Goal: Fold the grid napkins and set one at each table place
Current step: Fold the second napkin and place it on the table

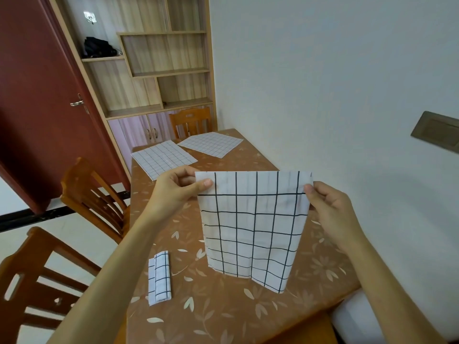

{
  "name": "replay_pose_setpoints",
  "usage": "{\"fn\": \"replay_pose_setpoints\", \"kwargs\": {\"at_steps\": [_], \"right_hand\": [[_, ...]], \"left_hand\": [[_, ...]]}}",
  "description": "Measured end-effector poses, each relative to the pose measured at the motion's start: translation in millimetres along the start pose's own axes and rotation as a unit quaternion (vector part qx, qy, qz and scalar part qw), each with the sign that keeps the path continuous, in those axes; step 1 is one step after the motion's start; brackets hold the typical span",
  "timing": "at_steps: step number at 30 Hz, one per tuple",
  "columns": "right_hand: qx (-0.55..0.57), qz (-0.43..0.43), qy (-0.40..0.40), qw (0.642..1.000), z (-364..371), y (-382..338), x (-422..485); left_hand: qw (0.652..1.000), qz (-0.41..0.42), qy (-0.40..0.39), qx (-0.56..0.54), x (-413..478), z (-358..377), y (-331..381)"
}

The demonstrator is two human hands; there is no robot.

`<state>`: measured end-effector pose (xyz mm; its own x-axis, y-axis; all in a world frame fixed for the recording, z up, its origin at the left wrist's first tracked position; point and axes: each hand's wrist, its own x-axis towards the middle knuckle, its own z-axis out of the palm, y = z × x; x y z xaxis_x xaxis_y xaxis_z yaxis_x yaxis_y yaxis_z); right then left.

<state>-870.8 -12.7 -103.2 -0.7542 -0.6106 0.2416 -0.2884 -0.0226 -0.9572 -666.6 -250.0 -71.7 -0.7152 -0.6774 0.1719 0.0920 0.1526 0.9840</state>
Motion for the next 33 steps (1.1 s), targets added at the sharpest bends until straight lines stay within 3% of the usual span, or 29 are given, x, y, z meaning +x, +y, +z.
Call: {"fn": "replay_pose_setpoints", "kwargs": {"at_steps": [11, 17, 20, 25, 33], "right_hand": [[0.006, -0.017, -0.059, 0.998, 3.6, -9.4, 0.3], [0.007, -0.038, -0.04, 0.998, 3.6, -19.6, 5.4], [-0.008, -0.046, -0.038, 0.998, 1.3, -24.6, 8.1], [-0.06, -0.067, -0.075, 0.993, -9.1, -27.6, 9.6], [-0.042, -0.14, -0.057, 0.988, -15.2, -39.7, 11.2]], "left_hand": [[0.999, 0.008, 0.03, -0.032, 1.1, -8.9, 2.7], [0.994, 0.009, -0.095, 0.045, 0.3, -22.3, 5.6], [0.994, 0.013, -0.063, 0.087, 2.7, -19.9, 2.1], [0.997, 0.03, -0.026, 0.066, 7.2, -18.1, 2.9], [0.993, 0.007, -0.082, 0.083, 2.1, -22.4, 15.2]]}}
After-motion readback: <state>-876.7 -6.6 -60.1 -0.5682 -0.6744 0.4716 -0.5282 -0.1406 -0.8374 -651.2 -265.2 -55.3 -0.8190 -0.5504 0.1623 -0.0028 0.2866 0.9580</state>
